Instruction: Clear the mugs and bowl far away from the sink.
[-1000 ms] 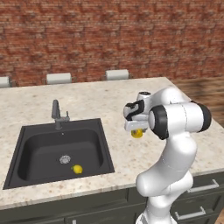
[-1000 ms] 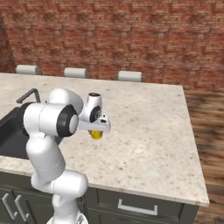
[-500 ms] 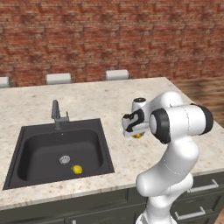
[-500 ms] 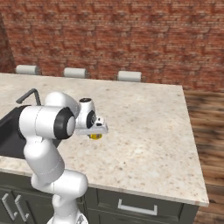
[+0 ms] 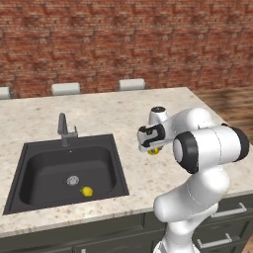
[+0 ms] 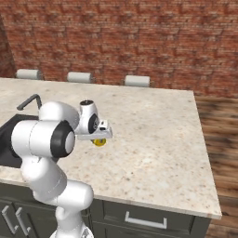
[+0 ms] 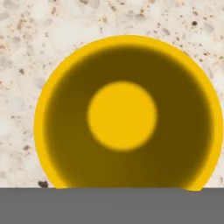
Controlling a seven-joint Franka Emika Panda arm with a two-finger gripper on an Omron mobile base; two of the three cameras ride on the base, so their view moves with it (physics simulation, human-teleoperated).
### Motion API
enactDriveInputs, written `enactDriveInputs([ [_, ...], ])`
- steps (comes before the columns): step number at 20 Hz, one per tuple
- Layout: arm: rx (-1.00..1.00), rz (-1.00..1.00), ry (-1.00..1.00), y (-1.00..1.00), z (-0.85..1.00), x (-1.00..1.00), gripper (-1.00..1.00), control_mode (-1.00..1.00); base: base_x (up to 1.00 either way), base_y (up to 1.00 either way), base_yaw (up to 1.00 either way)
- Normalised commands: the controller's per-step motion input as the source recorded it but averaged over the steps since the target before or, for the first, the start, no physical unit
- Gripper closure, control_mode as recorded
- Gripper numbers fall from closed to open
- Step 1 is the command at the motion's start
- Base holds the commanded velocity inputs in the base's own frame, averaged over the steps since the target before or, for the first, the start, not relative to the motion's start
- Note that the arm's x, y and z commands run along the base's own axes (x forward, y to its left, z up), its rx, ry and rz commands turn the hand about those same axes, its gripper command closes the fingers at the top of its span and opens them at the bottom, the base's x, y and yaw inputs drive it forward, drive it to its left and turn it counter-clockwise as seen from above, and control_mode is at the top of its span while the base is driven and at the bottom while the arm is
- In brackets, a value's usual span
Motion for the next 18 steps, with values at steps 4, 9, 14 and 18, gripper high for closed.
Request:
enactDriveInputs([
  [4,0.00,0.00,0.00,0.01,0.24,-0.29,1.00,-1.00,0.00,0.00,0.00],
  [9,0.00,0.00,-0.01,0.00,0.53,-0.20,1.00,-1.00,0.00,0.00,0.00],
  [14,0.00,-0.04,-0.12,0.02,0.97,-0.18,1.00,-1.00,0.00,0.00,0.00],
  [18,0.01,-0.04,-0.05,0.00,1.00,-0.32,1.00,-1.00,0.00,0.00,0.00],
])
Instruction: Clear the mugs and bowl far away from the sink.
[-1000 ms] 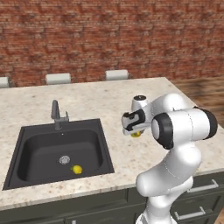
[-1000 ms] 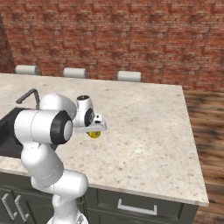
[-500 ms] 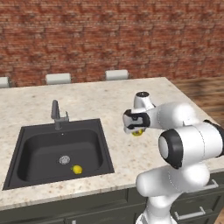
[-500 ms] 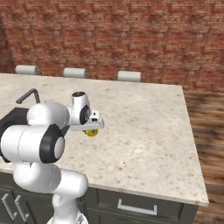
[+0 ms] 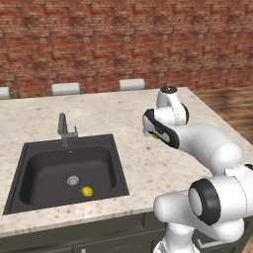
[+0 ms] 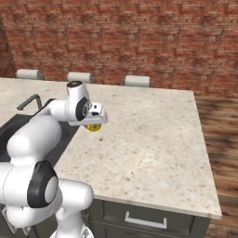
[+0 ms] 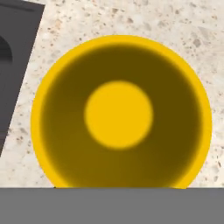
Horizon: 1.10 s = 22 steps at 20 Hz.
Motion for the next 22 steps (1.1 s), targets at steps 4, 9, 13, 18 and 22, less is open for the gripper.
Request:
enactDriveInputs([
  [4,0.05,-0.06,0.00,0.00,0.90,-0.48,1.00,-1.00,0.00,0.00,0.00],
  [9,0.10,-0.04,0.00,0.00,0.84,-0.66,1.00,-1.00,0.00,0.00,0.00],
  [13,0.00,0.00,-0.06,0.00,0.34,-0.80,1.00,-1.00,0.00,0.00,0.00],
  [18,-0.04,0.00,-0.11,0.01,0.00,-0.73,1.00,-1.00,0.00,0.00,0.00],
  [22,0.00,0.00,-0.01,0.00,0.00,-0.47,1.00,-1.00,0.00,0.00,0.00],
])
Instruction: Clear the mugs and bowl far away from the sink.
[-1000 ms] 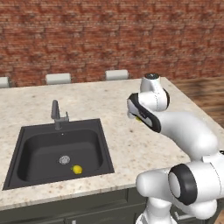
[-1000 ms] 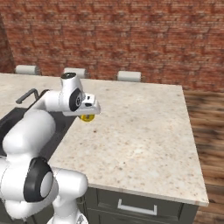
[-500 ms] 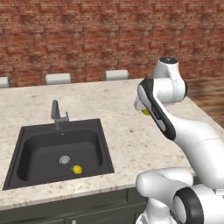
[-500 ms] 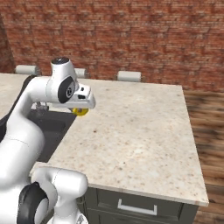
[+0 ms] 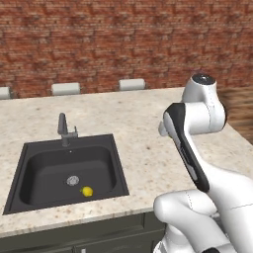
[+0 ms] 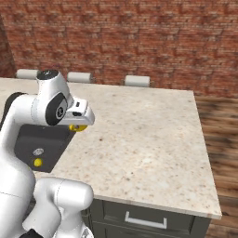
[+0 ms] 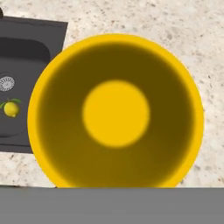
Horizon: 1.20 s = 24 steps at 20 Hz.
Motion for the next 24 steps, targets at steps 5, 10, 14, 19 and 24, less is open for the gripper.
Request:
enactDriveInputs([
  [5,0.01,0.00,-0.01,0.00,0.25,-0.06,1.00,-1.00,0.00,0.00,0.00],
  [10,0.01,-0.02,0.00,-0.02,0.26,0.00,1.00,-1.00,0.00,0.00,0.00],
  [14,0.00,-0.10,0.00,-0.01,0.13,-0.01,1.00,1.00,-0.08,-0.15,-0.07],
  [19,0.00,0.00,0.00,0.00,0.00,0.00,1.00,1.00,-0.48,-0.53,-0.64],
  [24,0.00,0.00,0.00,0.00,0.00,0.00,1.00,1.00,-0.07,-0.01,-0.94],
])
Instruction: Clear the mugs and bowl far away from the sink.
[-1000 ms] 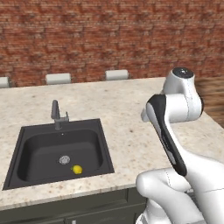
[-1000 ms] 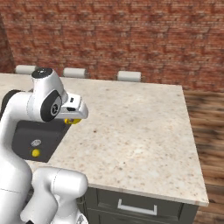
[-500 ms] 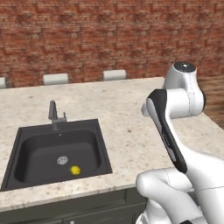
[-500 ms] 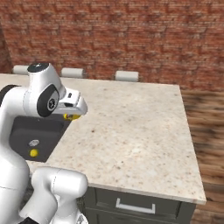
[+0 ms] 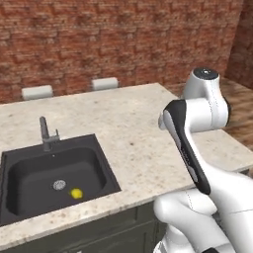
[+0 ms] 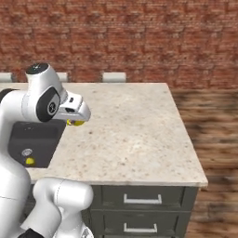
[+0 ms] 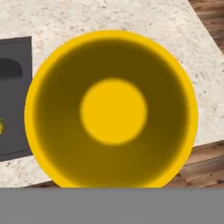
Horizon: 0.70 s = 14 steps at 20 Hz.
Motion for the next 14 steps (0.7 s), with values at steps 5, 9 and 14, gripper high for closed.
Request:
enactDriveInputs([
  [5,0.00,0.00,0.00,0.00,0.00,0.00,1.00,1.00,0.00,0.00,-1.00],
  [9,0.00,0.00,0.00,0.00,0.00,0.00,1.00,1.00,0.00,0.00,-1.00],
  [14,0.00,0.00,0.00,0.00,0.00,0.00,1.00,1.00,-0.47,0.00,-0.90],
])
